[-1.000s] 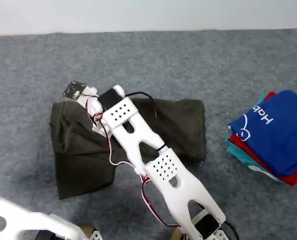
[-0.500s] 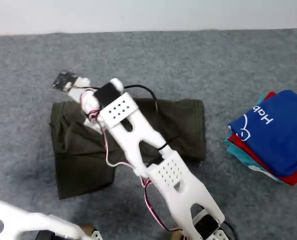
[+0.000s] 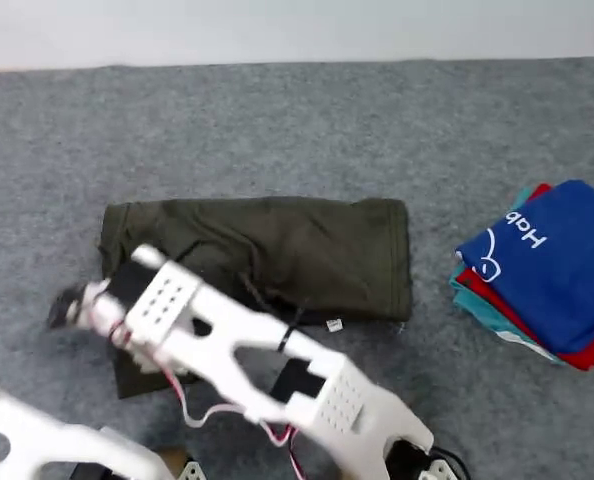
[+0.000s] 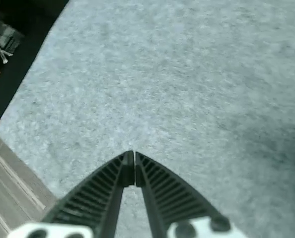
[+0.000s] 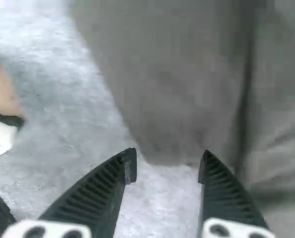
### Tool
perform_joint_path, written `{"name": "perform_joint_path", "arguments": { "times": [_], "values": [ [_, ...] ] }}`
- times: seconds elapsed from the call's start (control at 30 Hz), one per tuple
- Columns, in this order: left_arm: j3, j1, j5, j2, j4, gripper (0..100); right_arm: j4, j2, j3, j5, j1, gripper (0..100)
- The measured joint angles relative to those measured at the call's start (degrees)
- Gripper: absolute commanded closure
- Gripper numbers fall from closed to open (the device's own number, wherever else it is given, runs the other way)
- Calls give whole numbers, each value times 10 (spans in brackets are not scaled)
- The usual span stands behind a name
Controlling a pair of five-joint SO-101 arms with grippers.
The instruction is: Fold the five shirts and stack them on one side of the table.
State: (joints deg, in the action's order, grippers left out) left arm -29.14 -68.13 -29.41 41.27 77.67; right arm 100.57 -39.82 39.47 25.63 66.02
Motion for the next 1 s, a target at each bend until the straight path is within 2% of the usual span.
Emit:
{"name": "perform_joint_path", "arguments": {
  "times": [0.27,0.47,0.77,1.0],
  "values": [
    [0,19,0,0,5,992,-20,-62,0,18,82,775],
    [0,19,0,0,5,992,-66,-94,0,18,86,776],
    [0,19,0,0,5,992,-82,-106,8,18,69,980],
    [0,19,0,0,5,992,-69,-110,10,18,67,987]
  ]
}}
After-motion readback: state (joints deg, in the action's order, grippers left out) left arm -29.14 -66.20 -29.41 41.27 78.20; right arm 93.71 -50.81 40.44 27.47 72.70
